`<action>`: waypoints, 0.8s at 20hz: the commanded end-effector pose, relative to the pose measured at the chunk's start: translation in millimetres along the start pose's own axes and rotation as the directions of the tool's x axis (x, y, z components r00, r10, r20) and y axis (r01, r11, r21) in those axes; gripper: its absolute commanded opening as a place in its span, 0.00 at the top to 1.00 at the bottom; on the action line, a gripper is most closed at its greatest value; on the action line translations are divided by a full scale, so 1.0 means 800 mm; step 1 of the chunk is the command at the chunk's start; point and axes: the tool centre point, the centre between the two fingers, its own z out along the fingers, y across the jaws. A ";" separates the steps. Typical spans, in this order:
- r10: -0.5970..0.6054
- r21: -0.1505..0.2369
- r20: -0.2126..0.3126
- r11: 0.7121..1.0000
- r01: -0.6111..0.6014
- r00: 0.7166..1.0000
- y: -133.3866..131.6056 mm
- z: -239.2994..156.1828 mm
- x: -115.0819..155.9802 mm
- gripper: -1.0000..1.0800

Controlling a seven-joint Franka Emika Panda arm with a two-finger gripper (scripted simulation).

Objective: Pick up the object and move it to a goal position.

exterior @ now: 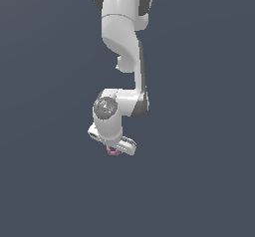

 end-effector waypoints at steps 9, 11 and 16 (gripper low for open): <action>0.000 0.000 0.000 1.000 0.000 1.000 -0.001 -0.005 -0.001 1.00; 0.000 0.000 0.000 1.000 0.000 1.000 -0.001 -0.012 -0.002 1.00; 0.000 0.000 0.000 1.000 0.000 1.000 -0.005 -0.041 -0.008 1.00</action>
